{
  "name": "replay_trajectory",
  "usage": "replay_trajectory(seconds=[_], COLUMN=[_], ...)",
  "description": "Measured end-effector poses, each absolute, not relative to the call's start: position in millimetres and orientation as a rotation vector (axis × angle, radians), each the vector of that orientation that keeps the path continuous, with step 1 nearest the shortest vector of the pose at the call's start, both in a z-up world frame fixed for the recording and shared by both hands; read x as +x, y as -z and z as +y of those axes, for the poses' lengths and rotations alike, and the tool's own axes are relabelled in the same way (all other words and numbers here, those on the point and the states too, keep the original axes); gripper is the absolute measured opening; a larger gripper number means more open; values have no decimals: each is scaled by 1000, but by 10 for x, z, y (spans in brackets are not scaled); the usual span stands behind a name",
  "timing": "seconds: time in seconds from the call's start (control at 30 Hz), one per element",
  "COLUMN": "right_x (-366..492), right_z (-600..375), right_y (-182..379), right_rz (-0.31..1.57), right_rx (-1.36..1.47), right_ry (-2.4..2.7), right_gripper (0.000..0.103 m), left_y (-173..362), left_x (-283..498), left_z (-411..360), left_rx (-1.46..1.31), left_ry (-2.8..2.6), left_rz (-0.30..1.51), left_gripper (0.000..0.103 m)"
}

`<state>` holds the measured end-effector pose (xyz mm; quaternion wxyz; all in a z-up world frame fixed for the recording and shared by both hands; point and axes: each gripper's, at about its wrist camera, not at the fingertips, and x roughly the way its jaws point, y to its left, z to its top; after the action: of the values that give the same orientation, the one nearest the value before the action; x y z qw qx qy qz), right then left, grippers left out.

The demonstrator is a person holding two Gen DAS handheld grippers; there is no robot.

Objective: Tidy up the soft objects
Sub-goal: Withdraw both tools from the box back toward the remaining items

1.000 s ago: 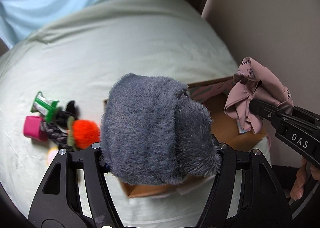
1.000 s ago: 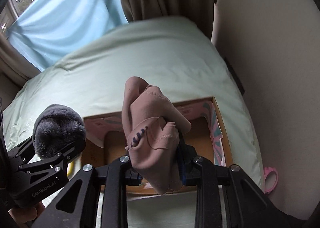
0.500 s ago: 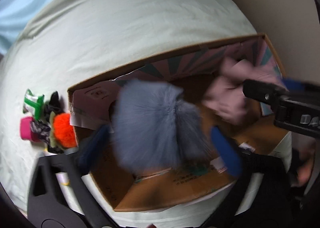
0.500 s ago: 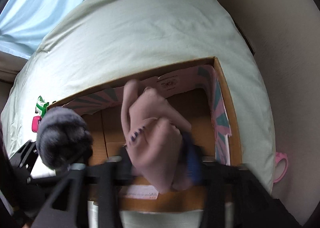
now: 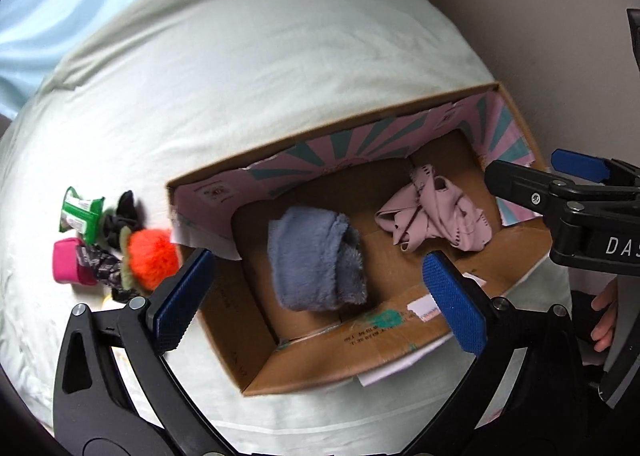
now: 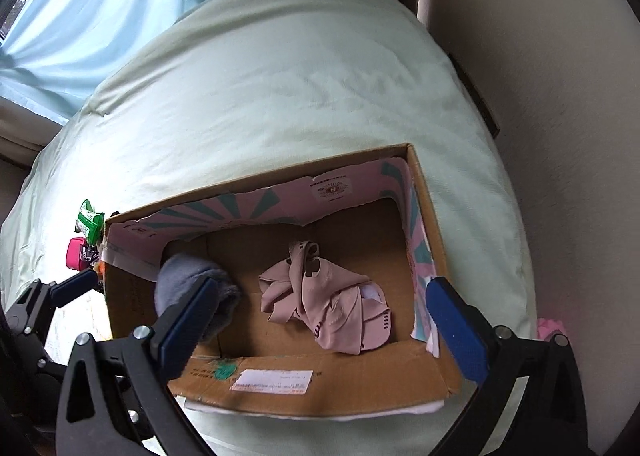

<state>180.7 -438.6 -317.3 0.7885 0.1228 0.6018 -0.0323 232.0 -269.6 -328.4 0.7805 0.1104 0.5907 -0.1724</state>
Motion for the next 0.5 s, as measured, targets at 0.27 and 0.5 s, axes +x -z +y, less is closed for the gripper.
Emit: replay_trajectory(seconds=[0.27, 0.5], right_x=[1619, 1281], right_z=[-4200, -3821], right_y=[2516, 1761], right_rz=[1198, 1073], right_rx=[234, 157], right_ry=[50, 22], right_gripper=[103, 103], left_y=[2702, 1998], left_x=[2095, 1717], left_z=[-2435, -2019], left_rx=[157, 89], left_ry=[374, 361], left_rz=[1188, 1047], left_gripper=[103, 103])
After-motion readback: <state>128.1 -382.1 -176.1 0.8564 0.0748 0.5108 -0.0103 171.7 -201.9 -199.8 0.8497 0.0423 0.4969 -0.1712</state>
